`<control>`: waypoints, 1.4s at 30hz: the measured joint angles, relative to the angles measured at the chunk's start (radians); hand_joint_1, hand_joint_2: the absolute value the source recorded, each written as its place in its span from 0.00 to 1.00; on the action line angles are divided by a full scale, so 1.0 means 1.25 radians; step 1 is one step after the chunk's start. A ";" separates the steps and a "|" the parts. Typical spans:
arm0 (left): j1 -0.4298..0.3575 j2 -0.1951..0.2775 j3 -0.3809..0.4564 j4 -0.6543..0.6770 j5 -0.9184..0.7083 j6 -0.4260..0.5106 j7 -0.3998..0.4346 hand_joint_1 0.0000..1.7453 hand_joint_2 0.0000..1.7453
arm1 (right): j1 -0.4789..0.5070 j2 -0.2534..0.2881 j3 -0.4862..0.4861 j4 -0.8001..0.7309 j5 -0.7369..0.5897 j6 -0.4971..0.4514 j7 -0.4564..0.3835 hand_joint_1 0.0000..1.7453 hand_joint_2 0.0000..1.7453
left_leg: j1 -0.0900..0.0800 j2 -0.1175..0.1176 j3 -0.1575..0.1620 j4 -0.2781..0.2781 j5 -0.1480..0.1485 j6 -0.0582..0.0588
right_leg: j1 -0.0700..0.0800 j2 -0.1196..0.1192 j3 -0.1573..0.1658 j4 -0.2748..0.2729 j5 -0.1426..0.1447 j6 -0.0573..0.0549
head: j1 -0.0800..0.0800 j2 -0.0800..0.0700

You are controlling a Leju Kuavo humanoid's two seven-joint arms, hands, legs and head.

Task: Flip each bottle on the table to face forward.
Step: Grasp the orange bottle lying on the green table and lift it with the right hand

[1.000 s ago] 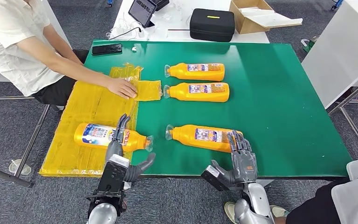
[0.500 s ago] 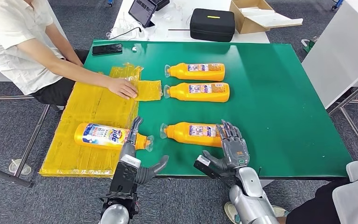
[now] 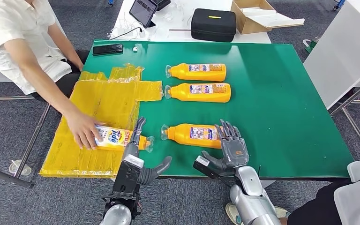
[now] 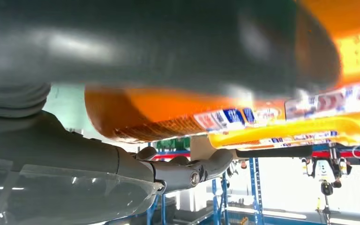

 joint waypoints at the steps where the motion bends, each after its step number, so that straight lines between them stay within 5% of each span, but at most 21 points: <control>1: 0.000 0.000 0.000 0.001 0.007 -0.002 0.002 0.00 1.00 | 0.000 -0.002 0.006 -0.002 0.018 0.000 0.016 0.00 1.00 | 0.000 0.000 0.000 0.000 0.000 0.000 | 0.000 0.000 0.000 0.000 0.000 0.000 | 0.000 0.000; 7: -0.001 0.000 -0.001 0.005 0.034 -0.014 0.010 0.00 1.00 | -0.001 -0.024 0.072 -0.034 0.090 0.000 0.109 0.00 1.00 | 0.000 0.000 0.000 0.000 0.000 0.000 | 0.000 0.000 0.000 0.000 0.000 0.000 | 0.000 0.000; 14: 0.002 0.000 -0.001 0.005 0.078 -0.063 0.037 0.00 1.00 | -0.042 -0.048 0.142 0.023 0.026 0.034 0.186 0.00 1.00 | 0.000 0.000 0.000 0.000 0.000 0.000 | 0.000 0.000 0.000 0.000 0.000 0.000 | 0.000 0.000; 28: 0.001 0.001 -0.001 0.006 0.103 -0.088 0.047 0.00 1.00 | -0.147 -0.075 0.201 0.153 -0.053 0.079 0.165 0.00 1.00 | 0.000 0.000 0.001 0.000 0.000 0.000 | 0.000 0.000 0.001 0.000 0.000 0.000 | 0.000 0.000; 29: 0.001 0.000 -0.001 0.006 0.104 -0.088 0.047 0.00 1.00 | -0.152 -0.075 0.200 0.157 -0.073 0.097 0.157 0.18 1.00 | 0.000 0.000 0.001 0.000 0.000 0.000 | 0.000 0.000 0.001 0.000 0.000 0.000 | 0.000 0.000; 32: 0.000 0.000 -0.001 0.006 0.108 -0.088 0.046 0.00 1.00 | -0.165 -0.078 0.190 0.172 -0.150 0.171 0.110 0.92 1.00 | 0.000 0.001 0.004 0.000 0.000 0.000 | 0.000 0.000 0.003 0.000 0.000 0.000 | 0.000 0.000; 33: 0.000 0.000 -0.001 0.006 0.110 -0.088 0.045 0.00 1.00 | -0.167 -0.081 0.187 0.177 -0.171 0.190 0.092 1.00 1.00 | 0.000 0.001 0.005 0.000 0.000 0.000 | 0.000 0.000 0.003 0.000 0.000 0.000 | 0.000 0.000; 42: -0.004 0.000 -0.002 0.006 0.122 -0.085 0.029 0.00 1.00 | -0.175 -0.092 0.136 0.195 -0.344 0.286 -0.041 1.00 1.00 | 0.000 0.002 0.010 0.000 0.000 0.001 | 0.000 0.000 0.008 -0.001 0.000 0.000 | 0.000 0.000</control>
